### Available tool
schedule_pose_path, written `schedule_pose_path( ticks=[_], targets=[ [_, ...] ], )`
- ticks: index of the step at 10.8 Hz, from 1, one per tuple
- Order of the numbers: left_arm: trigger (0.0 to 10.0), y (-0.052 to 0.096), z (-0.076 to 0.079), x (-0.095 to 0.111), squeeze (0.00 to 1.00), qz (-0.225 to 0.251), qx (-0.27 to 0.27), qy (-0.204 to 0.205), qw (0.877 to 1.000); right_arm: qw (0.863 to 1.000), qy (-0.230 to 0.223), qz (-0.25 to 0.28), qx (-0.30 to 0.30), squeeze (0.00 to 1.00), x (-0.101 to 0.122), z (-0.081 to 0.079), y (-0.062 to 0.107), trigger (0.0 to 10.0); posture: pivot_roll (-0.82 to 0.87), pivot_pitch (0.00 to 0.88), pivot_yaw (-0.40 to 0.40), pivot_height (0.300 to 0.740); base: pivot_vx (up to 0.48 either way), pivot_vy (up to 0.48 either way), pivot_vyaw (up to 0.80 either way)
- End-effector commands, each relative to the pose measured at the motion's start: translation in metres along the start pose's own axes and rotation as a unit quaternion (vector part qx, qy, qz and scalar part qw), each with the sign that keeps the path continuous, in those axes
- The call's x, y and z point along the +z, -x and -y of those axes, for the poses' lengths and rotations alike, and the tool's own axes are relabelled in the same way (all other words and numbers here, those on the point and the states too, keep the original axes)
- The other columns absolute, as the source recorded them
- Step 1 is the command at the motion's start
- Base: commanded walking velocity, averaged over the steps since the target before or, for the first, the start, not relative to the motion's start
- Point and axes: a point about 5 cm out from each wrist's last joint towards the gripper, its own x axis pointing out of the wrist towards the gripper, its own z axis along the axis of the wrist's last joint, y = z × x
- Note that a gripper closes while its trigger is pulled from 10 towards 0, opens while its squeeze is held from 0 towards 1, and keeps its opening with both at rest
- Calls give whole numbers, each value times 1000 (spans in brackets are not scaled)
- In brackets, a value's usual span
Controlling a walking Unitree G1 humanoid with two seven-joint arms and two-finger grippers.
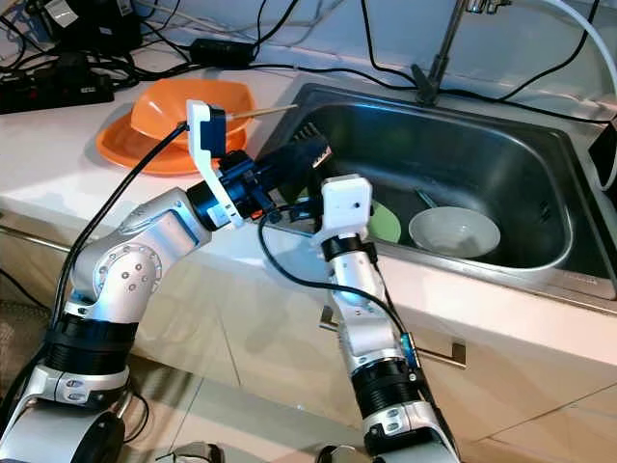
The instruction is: Kitchen organization
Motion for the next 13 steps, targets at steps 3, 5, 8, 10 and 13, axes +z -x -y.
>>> schedule_pose_path(
  ticks=[3,5,8,10,13],
  targets=[
    [10000,1,-1,0,0,2,2,3,1000,1000,-9,7,-13,0,2,4,0,0,94,58,-5,740,0,0,0],
    [10000,1,-4,6,1000,38,12,19,999,1000,-10,6,-11,0,1,3,1,0,95,45,-5,740,0,0,0],
    [10000,4,-7,14,1000,64,11,48,997,1000,-9,2,-11,0,0,3,1,0,98,51,-10,740,0,0,0],
    [10000,6,-6,15,1000,69,6,61,996,1000,-3,-7,-16,0,-3,5,2,0,99,56,-11,740,0,0,0],
    [10000,9,-8,21,1000,88,10,75,993,1000,-2,-9,-19,0,-4,6,1,0,101,59,-12,740,0,0,0]
  ],
)
